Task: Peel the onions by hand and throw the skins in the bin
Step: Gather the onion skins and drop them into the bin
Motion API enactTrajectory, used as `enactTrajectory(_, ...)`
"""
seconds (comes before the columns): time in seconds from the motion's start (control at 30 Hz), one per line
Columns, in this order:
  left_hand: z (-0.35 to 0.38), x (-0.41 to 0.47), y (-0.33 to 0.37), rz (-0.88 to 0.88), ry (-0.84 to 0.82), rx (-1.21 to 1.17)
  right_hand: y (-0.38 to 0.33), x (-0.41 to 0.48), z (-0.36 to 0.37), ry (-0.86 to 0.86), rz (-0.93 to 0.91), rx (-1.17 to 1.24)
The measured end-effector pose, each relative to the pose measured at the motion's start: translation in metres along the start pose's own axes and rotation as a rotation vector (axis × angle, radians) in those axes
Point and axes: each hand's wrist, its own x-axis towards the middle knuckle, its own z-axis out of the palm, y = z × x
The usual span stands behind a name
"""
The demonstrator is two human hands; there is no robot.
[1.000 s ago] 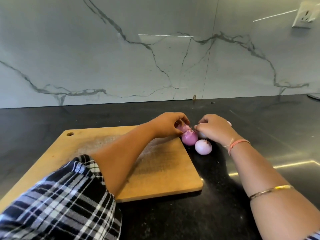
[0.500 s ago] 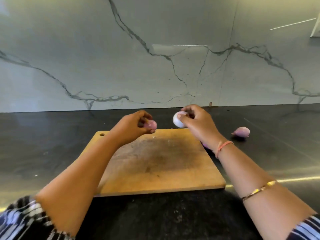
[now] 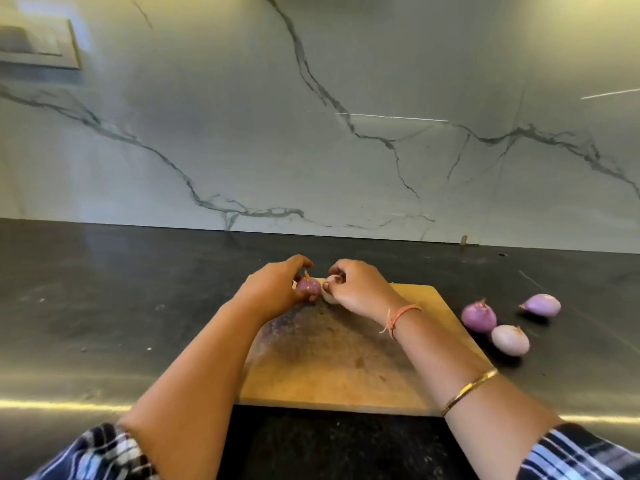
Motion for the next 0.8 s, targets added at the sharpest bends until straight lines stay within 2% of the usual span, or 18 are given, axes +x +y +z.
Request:
enactTrajectory(0.33,0.004,-0.002,-0.001,-0.009,-0.031,-0.013,0.006,-0.003,0.004,0.005,-0.002,-0.076)
enactTrajectory(0.57,0.005,-0.001,0.002,0.007,-0.044,-0.029,0.011,-0.01,0.001,-0.053,0.007,-0.02)
enactTrajectory(0.8,0.0,-0.012,0.028,0.13,0.223,-0.006,0.022,-0.041,-0.041,0.02,0.042,-0.003)
